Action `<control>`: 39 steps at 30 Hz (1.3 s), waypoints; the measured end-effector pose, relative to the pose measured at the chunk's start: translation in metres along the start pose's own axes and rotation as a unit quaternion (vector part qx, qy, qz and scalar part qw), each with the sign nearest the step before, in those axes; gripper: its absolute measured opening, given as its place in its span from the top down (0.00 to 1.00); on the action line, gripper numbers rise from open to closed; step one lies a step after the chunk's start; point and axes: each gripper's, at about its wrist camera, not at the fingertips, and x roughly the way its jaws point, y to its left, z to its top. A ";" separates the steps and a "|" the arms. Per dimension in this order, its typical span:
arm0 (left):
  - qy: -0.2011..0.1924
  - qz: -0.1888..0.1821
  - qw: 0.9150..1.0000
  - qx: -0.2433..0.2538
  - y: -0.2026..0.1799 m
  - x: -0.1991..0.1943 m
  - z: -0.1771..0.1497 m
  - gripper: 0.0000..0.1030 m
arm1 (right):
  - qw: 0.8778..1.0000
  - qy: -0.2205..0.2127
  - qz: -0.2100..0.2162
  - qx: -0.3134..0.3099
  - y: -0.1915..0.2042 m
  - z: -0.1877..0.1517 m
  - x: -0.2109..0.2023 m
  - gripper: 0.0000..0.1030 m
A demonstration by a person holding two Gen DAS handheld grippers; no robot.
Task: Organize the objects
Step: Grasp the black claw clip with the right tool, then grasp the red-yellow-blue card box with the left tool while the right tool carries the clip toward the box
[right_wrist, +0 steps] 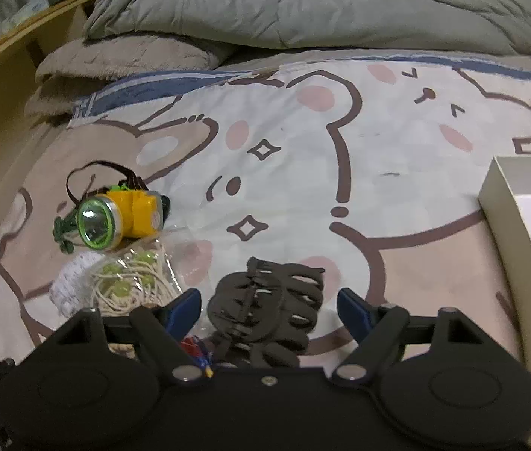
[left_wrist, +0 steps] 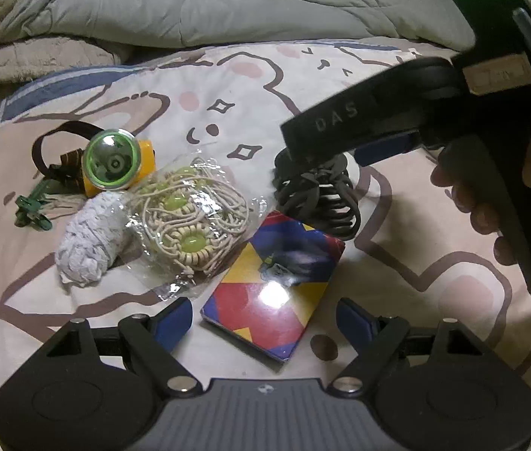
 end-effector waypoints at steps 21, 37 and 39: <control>0.026 -0.066 0.997 -0.033 -0.012 0.011 0.003 0.18 | 0.993 -0.002 0.064 -0.100 -0.028 0.001 -0.051 0.54; 0.061 -0.065 0.991 -0.101 -0.045 0.017 0.017 0.22 | 0.971 0.016 0.096 -0.218 -0.060 -0.029 -0.110 0.54; 0.065 -0.049 0.989 -0.123 -0.043 0.021 0.021 0.24 | 0.967 0.021 0.102 -0.234 -0.063 -0.033 -0.116 0.54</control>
